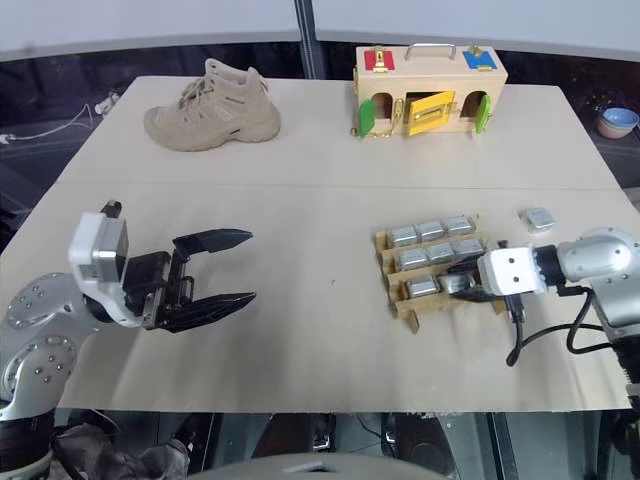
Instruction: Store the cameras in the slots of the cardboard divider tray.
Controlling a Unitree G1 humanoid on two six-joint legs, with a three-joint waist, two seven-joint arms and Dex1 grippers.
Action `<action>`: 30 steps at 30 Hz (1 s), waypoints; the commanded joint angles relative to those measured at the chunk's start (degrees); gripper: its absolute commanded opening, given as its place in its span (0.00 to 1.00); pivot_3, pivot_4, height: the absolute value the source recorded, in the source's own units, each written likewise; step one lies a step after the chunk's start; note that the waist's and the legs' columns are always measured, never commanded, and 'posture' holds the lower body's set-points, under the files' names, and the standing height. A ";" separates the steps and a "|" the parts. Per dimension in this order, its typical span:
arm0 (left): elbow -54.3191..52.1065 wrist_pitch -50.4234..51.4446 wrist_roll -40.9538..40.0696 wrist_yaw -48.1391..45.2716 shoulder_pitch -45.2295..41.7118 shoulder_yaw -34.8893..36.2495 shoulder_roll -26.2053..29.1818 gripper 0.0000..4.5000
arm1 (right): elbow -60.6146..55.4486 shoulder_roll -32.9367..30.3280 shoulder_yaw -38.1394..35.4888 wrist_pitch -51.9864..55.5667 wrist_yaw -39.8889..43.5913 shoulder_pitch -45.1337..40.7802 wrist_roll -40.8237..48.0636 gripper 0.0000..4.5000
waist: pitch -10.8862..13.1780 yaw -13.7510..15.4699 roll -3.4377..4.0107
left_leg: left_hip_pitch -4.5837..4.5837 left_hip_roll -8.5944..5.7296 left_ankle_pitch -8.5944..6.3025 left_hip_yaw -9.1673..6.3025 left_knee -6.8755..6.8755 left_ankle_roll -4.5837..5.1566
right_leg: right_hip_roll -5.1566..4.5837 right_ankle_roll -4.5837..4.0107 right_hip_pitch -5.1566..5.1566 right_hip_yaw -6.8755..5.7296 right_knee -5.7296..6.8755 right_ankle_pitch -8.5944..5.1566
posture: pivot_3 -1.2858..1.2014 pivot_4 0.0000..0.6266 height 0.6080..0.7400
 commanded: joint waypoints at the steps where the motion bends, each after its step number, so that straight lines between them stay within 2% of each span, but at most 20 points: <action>1: -2.10 -0.09 -1.23 0.44 0.49 0.77 -0.21 1.00 | -3.45 -1.74 -4.36 3.49 -2.50 0.51 2.86 0.94 | 0.00 0.09 0.01 | -0.01 0.00 0.00 0.00 0.00 0.00 | -0.01 0.00 0.00 0.00 0.00 0.00 | 0.52 0.24 1.00; 2: -2.23 -0.13 -1.24 0.57 0.63 0.86 -0.29 1.00 | -5.48 -1.90 -6.56 7.11 -4.60 0.79 5.07 0.99 | 0.02 0.16 0.03 | 0.00 0.00 0.00 0.00 0.00 0.00 | -0.01 0.00 0.00 0.00 0.00 0.00 | 0.52 0.24 1.00; 7: -2.86 -0.10 -1.44 2.48 0.95 0.74 -1.39 1.00 | -18.23 -1.57 -19.80 37.89 -21.97 1.50 20.93 0.99 | 0.05 0.41 0.08 | -0.01 0.01 0.00 -0.01 0.00 -0.01 | -0.02 -0.02 -0.02 0.01 0.04 0.01 | 0.52 0.24 1.00; 10: -2.96 -0.03 -1.44 3.60 0.32 -0.17 -2.34 1.00 | -20.82 -0.57 -21.14 50.48 -35.90 2.07 16.95 0.99 | -0.04 0.72 -0.06 | -0.01 0.01 0.00 -0.04 -0.01 -0.01 | -0.02 -0.02 0.00 -0.01 0.03 0.01 | 0.52 0.24 1.00; 12: -2.67 0.09 -1.32 4.12 -0.74 -1.20 -2.82 1.00 | -15.29 1.31 -18.69 55.83 -44.65 0.22 11.44 0.99 | -0.10 0.75 -0.16 | 0.00 0.00 0.00 -0.02 0.00 -0.01 | -0.05 -0.02 0.02 -0.01 0.02 0.01 | 0.52 0.24 1.00; 14: -2.21 0.00 -1.14 4.02 -1.64 -1.76 -2.89 1.00 | -10.34 3.53 -17.95 57.77 -49.22 -1.72 9.17 0.99 | -0.11 0.77 -0.17 | -0.01 -0.04 0.00 0.01 0.04 0.00 | -0.07 -0.01 0.02 0.01 0.01 0.02 | 0.52 0.24 1.00; 19: -0.82 0.35 -1.12 3.53 -3.74 -2.22 -2.57 1.00 | 5.28 6.74 -14.30 53.84 -54.63 -8.00 1.89 0.99 | -0.05 0.62 -0.07 | -0.06 -0.06 0.00 0.03 0.03 0.01 | 0.00 0.00 -0.06 0.04 0.05 0.02 | 0.52 0.24 1.00; 24: -1.29 0.86 -1.53 3.86 -3.66 -1.77 -2.50 1.00 | 13.86 7.90 -13.73 52.19 -56.07 -13.14 -0.77 0.99 | -0.04 0.24 -0.05 | -0.08 -0.04 0.00 0.09 -0.03 0.01 | 0.04 0.00 -0.10 0.13 0.01 0.02 | 0.52 0.24 1.00; 30: -2.70 1.00 -1.77 4.19 -2.10 -0.98 -2.46 1.00 | 24.14 8.85 -12.45 50.81 -53.69 -17.42 -2.35 0.99 | -0.05 -0.01 -0.06 | -0.09 -0.04 0.00 0.09 -0.04 0.01 | 0.01 0.00 -0.10 0.12 0.00 0.02 | 0.52 0.24 1.00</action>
